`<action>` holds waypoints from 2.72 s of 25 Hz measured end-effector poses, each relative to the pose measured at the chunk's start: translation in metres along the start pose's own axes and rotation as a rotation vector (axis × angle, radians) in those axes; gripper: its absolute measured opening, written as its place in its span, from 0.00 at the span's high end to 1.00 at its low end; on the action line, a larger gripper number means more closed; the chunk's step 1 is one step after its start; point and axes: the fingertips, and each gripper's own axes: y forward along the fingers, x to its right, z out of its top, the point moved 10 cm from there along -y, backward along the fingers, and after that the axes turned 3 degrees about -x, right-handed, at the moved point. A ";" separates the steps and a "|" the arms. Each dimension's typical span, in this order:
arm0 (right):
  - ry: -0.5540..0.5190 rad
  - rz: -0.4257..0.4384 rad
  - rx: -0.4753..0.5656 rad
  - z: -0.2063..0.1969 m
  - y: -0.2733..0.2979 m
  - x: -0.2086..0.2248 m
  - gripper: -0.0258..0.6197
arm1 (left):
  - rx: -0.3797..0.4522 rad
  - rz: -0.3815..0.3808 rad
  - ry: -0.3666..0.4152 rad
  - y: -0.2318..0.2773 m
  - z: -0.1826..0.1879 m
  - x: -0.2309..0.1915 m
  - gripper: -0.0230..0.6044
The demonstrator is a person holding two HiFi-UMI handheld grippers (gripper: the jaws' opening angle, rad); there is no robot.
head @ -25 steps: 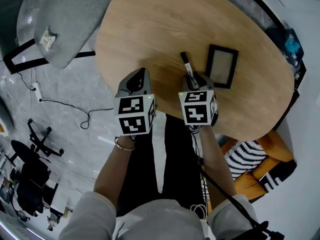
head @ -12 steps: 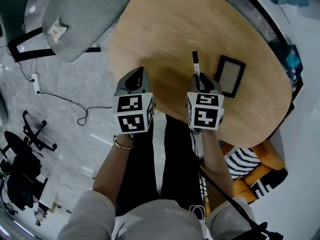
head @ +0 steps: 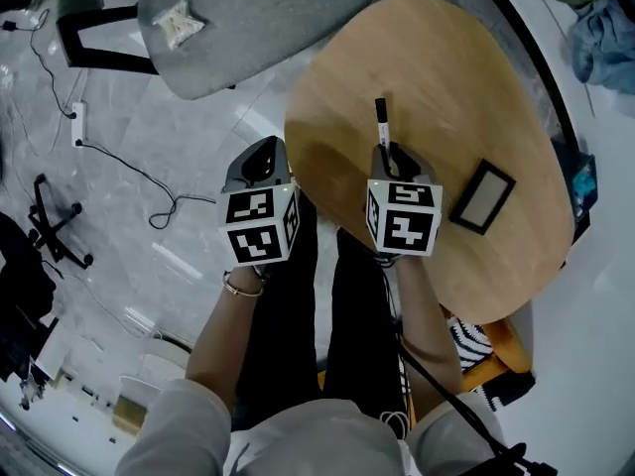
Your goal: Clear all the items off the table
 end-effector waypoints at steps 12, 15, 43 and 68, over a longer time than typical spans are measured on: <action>-0.162 0.085 0.003 0.085 0.049 -0.102 0.83 | 0.044 0.059 -0.116 -0.005 0.008 -0.100 0.96; -0.150 0.107 0.015 0.108 0.061 -0.120 0.83 | 0.069 0.073 -0.136 -0.002 0.021 -0.119 0.96; -0.119 0.195 0.077 0.277 0.157 -0.183 0.75 | 0.229 0.131 -0.202 0.046 0.135 -0.209 0.96; -0.067 0.224 0.151 0.243 0.106 -0.152 0.72 | 0.238 0.107 -0.149 0.035 0.134 -0.183 0.96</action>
